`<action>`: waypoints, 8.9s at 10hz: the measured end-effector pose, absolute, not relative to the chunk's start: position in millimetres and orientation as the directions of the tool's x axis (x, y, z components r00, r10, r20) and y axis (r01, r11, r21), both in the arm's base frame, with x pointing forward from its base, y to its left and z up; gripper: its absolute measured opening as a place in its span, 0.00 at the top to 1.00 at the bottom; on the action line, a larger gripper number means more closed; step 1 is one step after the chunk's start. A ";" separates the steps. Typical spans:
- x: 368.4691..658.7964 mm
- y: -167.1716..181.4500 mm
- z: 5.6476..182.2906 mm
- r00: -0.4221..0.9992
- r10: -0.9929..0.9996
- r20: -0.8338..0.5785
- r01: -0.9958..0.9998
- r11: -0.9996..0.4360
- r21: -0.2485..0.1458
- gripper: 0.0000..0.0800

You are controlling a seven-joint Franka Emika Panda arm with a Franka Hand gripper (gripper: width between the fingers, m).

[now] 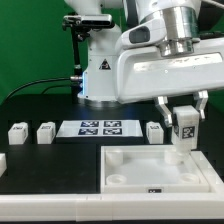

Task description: Assemble one leg

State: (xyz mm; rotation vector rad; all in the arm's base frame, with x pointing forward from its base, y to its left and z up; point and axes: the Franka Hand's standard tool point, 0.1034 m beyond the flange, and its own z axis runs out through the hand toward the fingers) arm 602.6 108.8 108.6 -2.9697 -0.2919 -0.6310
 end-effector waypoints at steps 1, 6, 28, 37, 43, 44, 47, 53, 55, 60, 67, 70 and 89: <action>602.2 108.7 108.1 0.897 0.167 0.410 0.205 -0.978 -0.050 0.64; 604.6 105.9 100.8 0.900 0.163 0.404 0.200 -0.978 -0.051 0.64; 633.3 109.0 81.1 0.820 0.137 0.555 0.182 -0.983 -0.027 0.19; 629.7 100.8 82.8 0.906 0.142 0.399 0.181 -0.981 -0.063 0.19; 634.8 108.1 94.8 0.973 0.155 -0.172 0.122 -0.974 -0.189 0.19; 640.6 107.8 94.4 0.976 0.153 -0.155 0.123 -0.974 -0.188 0.19; 644.0 102.8 95.3 0.977 0.151 -0.150 0.121 -0.974 -0.189 0.19; 645.2 105.6 94.8 0.983 0.105 -0.150 0.077 -0.980 -0.182 0.64; 645.1 105.9 94.8 0.985 0.082 -0.154 0.054 -0.982 -0.180 0.64; 646.5 111.9 94.4 0.804 -0.555 -0.212 -0.578 -0.814 -0.061 0.63; 645.7 116.2 93.0 0.459 -0.863 -0.212 -0.877 -0.478 0.044 0.41; 644.8 112.9 88.9 0.683 -0.697 -0.217 -0.716 -0.698 -0.010 0.20; 642.5 117.4 88.9 0.986 -0.102 -0.133 -0.113 -0.990 -0.081 0.63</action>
Offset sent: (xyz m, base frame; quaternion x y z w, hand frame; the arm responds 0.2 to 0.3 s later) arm 0.0000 0.0000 0.0000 0.0000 0.0000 0.0000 1.0000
